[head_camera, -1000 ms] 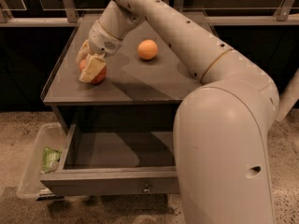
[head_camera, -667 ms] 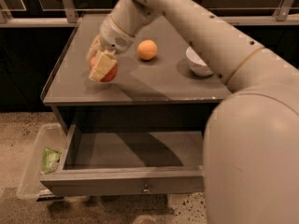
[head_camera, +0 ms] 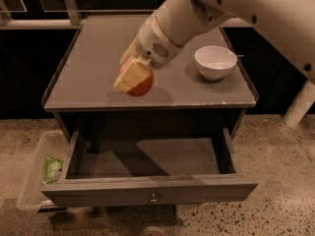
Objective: Place apple into top drawer
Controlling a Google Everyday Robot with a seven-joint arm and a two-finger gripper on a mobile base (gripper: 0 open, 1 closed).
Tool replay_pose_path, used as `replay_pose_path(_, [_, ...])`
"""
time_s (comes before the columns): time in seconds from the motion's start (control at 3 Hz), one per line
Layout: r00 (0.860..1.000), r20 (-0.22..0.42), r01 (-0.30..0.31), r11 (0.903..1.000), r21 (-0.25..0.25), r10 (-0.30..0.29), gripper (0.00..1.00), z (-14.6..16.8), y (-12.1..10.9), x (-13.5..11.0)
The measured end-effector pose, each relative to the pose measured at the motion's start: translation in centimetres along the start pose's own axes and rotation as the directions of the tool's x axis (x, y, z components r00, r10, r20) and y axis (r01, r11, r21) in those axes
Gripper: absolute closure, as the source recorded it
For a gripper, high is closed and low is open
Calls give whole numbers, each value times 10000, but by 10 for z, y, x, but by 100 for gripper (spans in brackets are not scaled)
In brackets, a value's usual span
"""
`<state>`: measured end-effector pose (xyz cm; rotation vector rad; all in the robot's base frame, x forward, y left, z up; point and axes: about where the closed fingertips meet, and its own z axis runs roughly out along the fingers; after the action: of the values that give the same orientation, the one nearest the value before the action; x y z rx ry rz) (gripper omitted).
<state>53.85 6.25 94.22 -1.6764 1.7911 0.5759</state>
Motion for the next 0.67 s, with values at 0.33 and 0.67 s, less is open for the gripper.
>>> replay_pose_path(0.33, [9931,148,-1164,9931,167,1162,100,3,37,28])
replay_pose_path(0.67, [9830,588,-1734,9847,-157,1741,100,42,56,53])
